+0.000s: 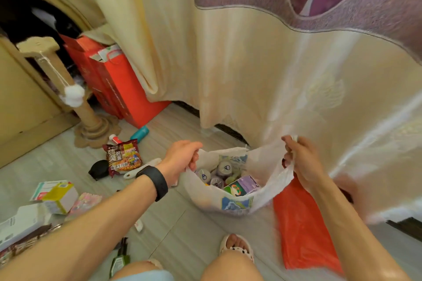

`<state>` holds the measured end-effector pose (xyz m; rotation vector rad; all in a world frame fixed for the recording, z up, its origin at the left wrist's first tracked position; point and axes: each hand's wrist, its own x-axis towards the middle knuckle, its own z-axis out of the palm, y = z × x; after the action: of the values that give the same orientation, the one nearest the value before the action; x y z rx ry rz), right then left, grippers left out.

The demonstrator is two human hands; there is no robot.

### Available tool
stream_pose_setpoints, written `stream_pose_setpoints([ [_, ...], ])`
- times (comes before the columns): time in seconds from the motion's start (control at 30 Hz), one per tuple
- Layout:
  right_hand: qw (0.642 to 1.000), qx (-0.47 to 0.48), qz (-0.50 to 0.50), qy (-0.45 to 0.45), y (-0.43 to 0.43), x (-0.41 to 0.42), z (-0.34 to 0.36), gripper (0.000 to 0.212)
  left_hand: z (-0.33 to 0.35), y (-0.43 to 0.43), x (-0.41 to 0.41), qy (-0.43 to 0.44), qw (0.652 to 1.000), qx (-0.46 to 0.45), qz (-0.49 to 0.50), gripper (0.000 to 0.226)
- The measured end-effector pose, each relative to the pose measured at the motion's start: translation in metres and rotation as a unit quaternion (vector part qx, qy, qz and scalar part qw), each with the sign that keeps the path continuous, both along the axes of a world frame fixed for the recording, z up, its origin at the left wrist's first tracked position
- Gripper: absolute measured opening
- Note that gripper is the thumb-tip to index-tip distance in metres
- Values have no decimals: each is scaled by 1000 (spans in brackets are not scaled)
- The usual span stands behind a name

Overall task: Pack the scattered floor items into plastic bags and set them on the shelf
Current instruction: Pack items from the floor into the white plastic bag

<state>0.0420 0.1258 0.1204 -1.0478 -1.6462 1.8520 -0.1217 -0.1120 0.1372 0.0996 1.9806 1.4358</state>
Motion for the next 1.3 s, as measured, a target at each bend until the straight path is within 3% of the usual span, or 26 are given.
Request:
stream_pose_setpoints([
  [0.07, 997, 43, 0, -65, 0, 15, -18, 20, -5, -2, -2, 68, 993, -74, -60, 19],
  [0.23, 963, 151, 4, -224, 6, 35, -43, 12, -21, -13, -20, 83, 957, -225, -161, 18],
  [0.3, 943, 194, 20, -268, 2, 37, -49, 18, -36, -14, -20, 103, 937, -280, -181, 48],
  [0.37, 911, 286, 44, -294, -6, 37, -57, 29, -50, -12, -19, 183, 885, -363, -226, 77],
  [0.43, 852, 413, 38, -320, -18, 34, -61, 43, -57, -7, -13, 282, 827, -417, -250, 83],
  [0.5, 770, 559, 44, -305, -32, 27, -61, 53, -60, -1, -6, 440, 732, -429, -294, 76],
  [0.6, 679, 692, 150, -196, -51, 5, -64, 45, -74, 19, -3, 619, 588, -316, -414, 51],
  [0.7, 597, 744, 249, -168, -51, -14, -85, 15, -84, 40, -1, 580, 509, -307, -557, 25],
  [0.73, 575, 754, 265, -176, -47, -18, -92, 22, -87, 44, -1, 547, 496, -336, -584, 25],
  [0.8, 536, 767, 296, -189, -36, -25, -104, 46, -93, 51, -5, 484, 475, -412, -609, 30],
  [0.87, 469, 795, 346, -168, -32, -28, -116, 37, -102, 52, -14, 437, 446, -473, -621, 39],
  [0.93, 387, 802, 428, -152, -34, -28, -129, 30, -115, 50, -25, 460, 364, -520, -622, 56],
  [0.97, 372, 784, 472, -156, -36, -28, -133, 29, -121, 48, -31, 479, 335, -530, -615, 65],
  [1.07, 385, 707, 515, -293, -24, -30, -128, 46, -132, 42, -48, 519, 340, -523, -585, 84],
  [1.13, 434, 651, 452, -428, 7, -34, -125, 90, -133, 38, -62, 530, 380, -512, -560, 95],
  [1.2, 454, 612, 390, -517, 38, -33, -129, 113, -138, 30, -74, 511, 412, -522, -545, 104],
  [1.3, 497, 517, 370, -591, 68, -27, -145, 125, -156, 19, -81, 508, 387, -544, -545, 105],
])
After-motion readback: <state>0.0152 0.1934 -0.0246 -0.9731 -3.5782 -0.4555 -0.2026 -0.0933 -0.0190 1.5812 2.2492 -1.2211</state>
